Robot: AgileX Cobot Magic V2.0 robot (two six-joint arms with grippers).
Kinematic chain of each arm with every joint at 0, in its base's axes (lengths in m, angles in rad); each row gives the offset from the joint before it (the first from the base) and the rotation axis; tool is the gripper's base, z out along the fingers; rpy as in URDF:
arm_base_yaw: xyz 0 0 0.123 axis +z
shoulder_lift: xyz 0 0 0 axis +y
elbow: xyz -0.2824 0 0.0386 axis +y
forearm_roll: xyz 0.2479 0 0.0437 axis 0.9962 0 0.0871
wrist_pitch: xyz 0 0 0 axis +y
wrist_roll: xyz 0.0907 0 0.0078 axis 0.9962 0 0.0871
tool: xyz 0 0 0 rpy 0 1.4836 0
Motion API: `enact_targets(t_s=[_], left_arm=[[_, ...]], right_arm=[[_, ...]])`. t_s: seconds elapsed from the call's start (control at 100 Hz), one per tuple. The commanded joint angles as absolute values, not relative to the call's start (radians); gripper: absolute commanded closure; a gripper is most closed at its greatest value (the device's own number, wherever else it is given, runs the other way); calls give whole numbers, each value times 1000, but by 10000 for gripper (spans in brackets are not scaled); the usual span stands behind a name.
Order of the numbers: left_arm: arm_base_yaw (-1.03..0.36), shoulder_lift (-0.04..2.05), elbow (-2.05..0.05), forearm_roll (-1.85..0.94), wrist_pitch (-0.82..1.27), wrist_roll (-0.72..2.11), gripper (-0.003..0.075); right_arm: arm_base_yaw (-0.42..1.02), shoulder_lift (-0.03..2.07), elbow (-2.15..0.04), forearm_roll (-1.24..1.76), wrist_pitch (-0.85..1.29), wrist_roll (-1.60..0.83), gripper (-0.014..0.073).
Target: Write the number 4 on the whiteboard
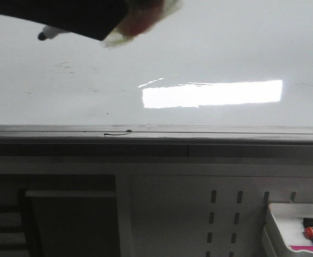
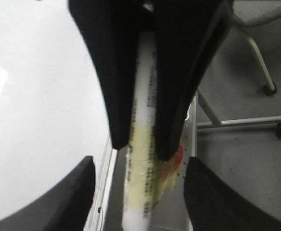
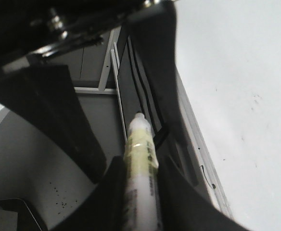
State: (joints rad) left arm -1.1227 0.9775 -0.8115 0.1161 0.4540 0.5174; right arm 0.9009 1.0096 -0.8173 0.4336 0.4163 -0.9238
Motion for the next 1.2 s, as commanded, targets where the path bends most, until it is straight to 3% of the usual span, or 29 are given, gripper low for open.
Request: enact_targets(t_s=[0.0, 0.45, 0.67, 0.92, 1.19], left_arm=[[-1109, 937, -849, 119, 393, 500, 279], [-881, 593, -731, 117, 487, 184, 292], [-785, 418, -598, 119, 470, 22, 494], [-724, 344, -491, 94, 313, -49, 743], [-722, 344, -461, 82, 195, -49, 741]], right_arm=[[900, 1000, -827, 454, 328, -920, 666], [734, 1000, -728, 530, 216, -909, 665], [713, 1000, -637, 613, 79, -909, 657], [713, 1032, -598, 711, -135, -909, 657], [688, 1176, -674, 848, -241, -909, 657]])
